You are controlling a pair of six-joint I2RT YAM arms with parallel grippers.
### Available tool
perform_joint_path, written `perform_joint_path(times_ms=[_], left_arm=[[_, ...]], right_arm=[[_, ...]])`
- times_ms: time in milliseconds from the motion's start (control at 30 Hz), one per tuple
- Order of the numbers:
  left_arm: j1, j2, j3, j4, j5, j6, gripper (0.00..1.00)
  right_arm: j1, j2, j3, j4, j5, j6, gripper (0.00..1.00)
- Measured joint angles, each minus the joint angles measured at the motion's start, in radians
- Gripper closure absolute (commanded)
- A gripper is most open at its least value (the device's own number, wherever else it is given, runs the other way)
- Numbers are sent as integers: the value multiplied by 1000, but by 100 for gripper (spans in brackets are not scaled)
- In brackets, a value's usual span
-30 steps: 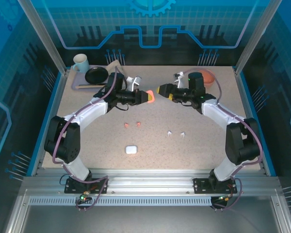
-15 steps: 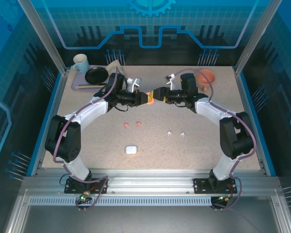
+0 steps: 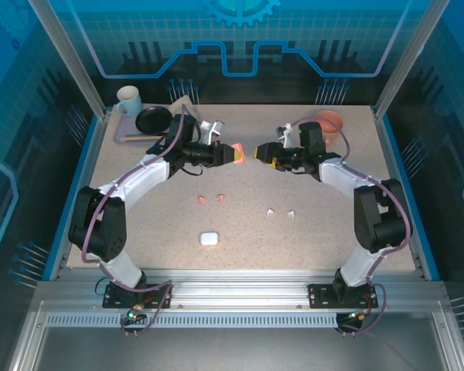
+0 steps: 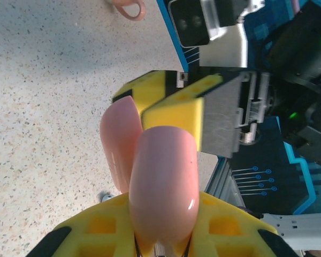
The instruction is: Insert wireless bluetooth earbuds into charging case
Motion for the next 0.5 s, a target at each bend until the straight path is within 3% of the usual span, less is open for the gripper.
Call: perform_joint_path(times_ms=[233,500], left_arm=[[6,0,0,20,32,2,100],[6,0,0,42,51,1,100]], right_arm=[[3,-35,17,21,-89,9,59],[43,1,108,-2,-129,-7,63]])
